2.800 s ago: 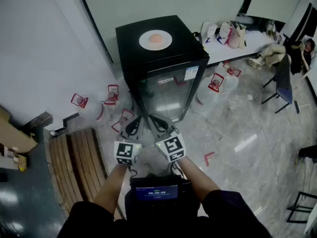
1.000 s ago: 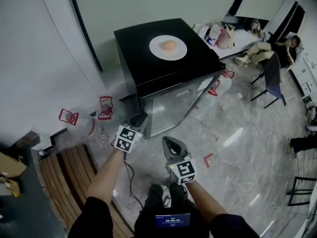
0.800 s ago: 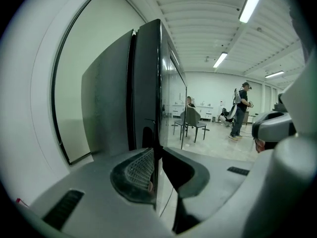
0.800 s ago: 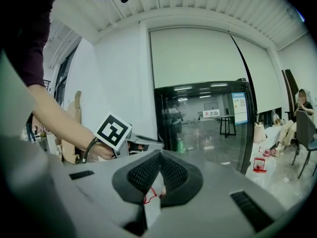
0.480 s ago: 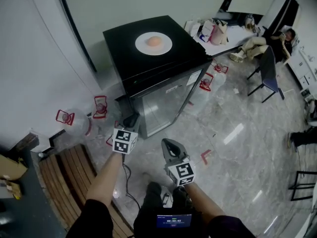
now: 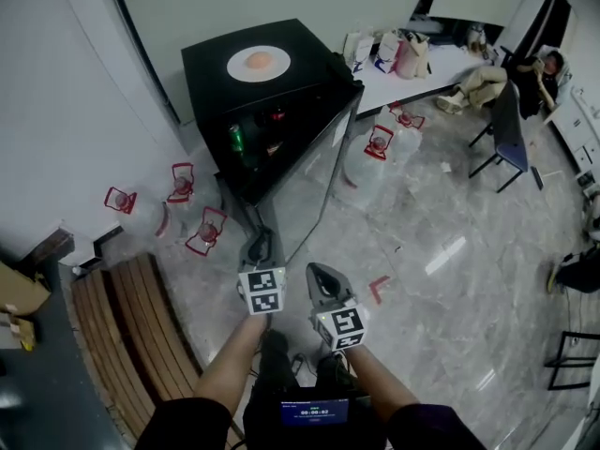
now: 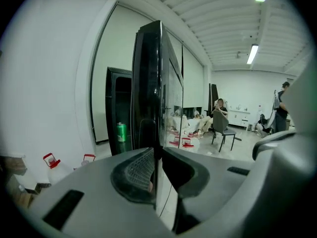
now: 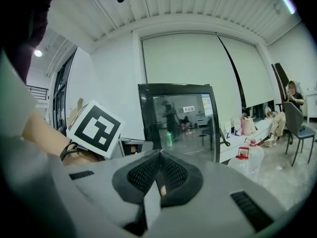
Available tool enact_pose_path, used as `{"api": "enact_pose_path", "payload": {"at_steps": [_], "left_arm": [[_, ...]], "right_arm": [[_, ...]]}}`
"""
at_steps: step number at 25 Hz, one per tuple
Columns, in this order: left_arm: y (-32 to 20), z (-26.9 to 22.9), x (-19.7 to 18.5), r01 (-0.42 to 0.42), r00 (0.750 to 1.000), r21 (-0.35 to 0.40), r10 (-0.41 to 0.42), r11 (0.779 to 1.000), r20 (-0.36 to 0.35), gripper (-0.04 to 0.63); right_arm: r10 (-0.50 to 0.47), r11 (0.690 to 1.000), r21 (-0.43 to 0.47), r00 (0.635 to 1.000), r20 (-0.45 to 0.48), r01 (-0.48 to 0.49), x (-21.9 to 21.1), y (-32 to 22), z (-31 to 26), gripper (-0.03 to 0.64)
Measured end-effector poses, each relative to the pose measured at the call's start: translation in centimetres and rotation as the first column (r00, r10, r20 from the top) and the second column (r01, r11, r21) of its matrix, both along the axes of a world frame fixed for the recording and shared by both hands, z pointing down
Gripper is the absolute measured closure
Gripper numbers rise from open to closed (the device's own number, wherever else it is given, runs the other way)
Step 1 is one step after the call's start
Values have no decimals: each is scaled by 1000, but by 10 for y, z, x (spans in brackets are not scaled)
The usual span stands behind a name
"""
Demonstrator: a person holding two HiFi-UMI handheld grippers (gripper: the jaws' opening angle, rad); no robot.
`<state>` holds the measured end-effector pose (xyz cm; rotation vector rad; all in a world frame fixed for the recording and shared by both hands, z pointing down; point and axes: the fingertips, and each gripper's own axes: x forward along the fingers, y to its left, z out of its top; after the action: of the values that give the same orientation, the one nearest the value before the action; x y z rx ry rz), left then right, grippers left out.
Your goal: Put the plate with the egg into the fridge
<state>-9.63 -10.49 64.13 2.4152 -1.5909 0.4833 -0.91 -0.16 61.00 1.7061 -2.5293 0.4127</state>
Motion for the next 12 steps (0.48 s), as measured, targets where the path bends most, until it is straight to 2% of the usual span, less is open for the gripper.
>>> {"api": "enact_pose_path", "payload": {"at_steps": [5,12], "left_arm": [[44,1,49,133,991,-21,-133,991,2,538],[98,2,149,163,986,-9,-163,987,26,555]], "right_arm": [[21,1000,-14,1000,11,-21,61,48,5,607],[104,994,-20,994,24,-104,149,106,19,607]]}}
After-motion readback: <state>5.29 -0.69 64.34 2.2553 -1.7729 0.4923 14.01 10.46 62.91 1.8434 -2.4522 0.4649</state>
